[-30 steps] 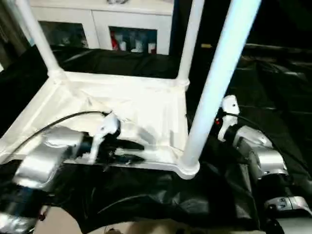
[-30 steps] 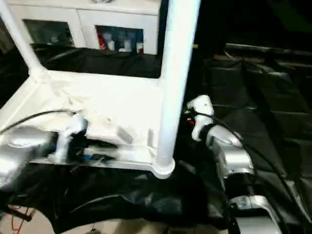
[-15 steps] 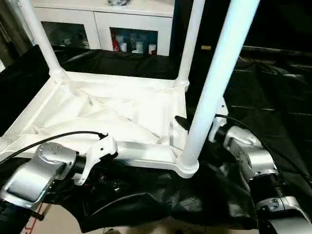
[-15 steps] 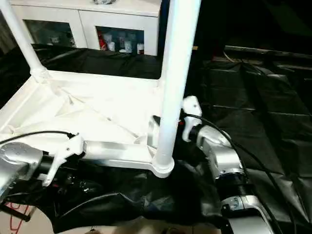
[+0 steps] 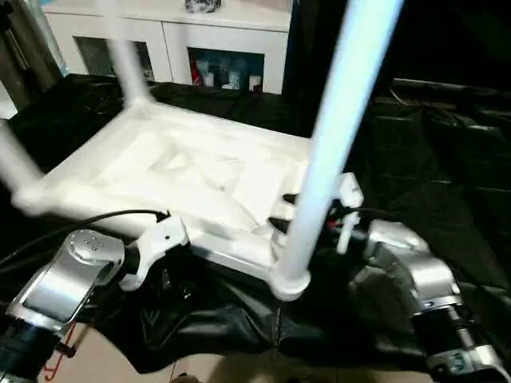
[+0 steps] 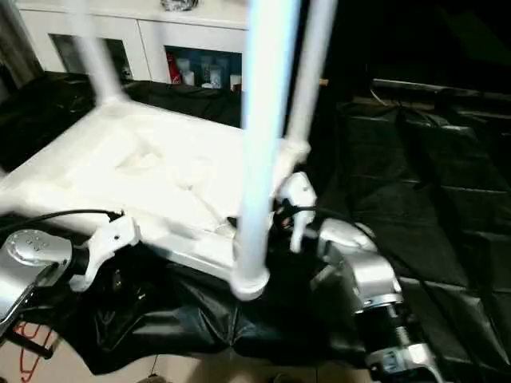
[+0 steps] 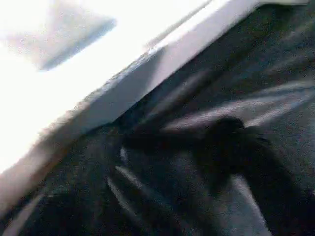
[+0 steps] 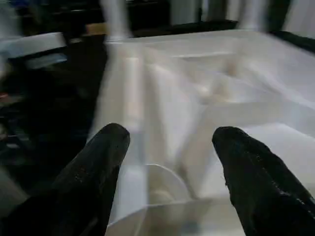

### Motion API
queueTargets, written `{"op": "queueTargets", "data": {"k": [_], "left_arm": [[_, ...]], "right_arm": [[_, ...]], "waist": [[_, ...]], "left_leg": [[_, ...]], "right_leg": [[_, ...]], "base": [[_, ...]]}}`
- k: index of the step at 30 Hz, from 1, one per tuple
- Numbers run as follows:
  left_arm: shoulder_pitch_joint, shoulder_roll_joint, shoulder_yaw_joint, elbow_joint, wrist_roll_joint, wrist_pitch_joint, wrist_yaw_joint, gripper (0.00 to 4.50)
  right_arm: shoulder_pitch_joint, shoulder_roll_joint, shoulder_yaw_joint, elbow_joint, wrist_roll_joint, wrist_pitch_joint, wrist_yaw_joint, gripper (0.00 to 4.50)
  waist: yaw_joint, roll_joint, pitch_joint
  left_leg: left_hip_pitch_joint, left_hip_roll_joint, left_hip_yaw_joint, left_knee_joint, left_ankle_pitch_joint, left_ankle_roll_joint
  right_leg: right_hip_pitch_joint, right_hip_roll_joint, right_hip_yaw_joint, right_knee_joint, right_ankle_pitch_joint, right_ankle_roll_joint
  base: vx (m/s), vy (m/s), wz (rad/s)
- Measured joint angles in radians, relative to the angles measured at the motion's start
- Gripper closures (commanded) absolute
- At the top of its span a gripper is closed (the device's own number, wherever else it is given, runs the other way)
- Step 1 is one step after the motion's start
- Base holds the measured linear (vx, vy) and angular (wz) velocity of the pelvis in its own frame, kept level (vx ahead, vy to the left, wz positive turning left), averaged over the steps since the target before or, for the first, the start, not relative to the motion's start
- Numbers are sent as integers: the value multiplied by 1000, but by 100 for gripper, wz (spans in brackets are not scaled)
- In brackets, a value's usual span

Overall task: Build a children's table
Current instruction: Rotate table base

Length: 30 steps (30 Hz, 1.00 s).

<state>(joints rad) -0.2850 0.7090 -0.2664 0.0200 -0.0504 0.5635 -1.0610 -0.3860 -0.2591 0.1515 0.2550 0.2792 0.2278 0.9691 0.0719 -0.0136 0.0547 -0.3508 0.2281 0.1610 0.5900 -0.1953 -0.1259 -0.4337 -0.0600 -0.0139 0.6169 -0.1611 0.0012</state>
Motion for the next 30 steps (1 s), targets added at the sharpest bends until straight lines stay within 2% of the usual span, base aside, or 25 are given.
{"op": "queueTargets", "data": {"k": [3,13,24,30], "left_arm": [[-8,-3,28,11,7,-21,33,8],[-67,-95,67,142,14,-129,146,8],[-186,-200,84,387,28,-279,197,8],[-259,-264,93,563,47,-414,265,8]], "right_arm": [[1,3,13,-8,0,6,1,130],[0,47,26,-15,-2,9,-21,130],[-4,120,50,-11,-17,7,-76,130],[-17,134,43,6,-45,-13,-125,130]], "waist": [[0,0,0],[20,-1,0],[25,-1,0],[29,0,0]], "left_leg": [[-1,0,-1,1,0,0],[-4,-1,-3,2,0,0],[-10,-1,-4,6,1,-1],[-10,-1,-5,6,1,-1]], "right_leg": [[0,0,0,0,0,0],[0,0,0,1,3,-4],[-1,-1,0,-3,1,-2],[-1,-1,-1,-1,2,-2]], "base": [[0,0,0],[0,0,0],[0,0,0],[0,0,0]]}}
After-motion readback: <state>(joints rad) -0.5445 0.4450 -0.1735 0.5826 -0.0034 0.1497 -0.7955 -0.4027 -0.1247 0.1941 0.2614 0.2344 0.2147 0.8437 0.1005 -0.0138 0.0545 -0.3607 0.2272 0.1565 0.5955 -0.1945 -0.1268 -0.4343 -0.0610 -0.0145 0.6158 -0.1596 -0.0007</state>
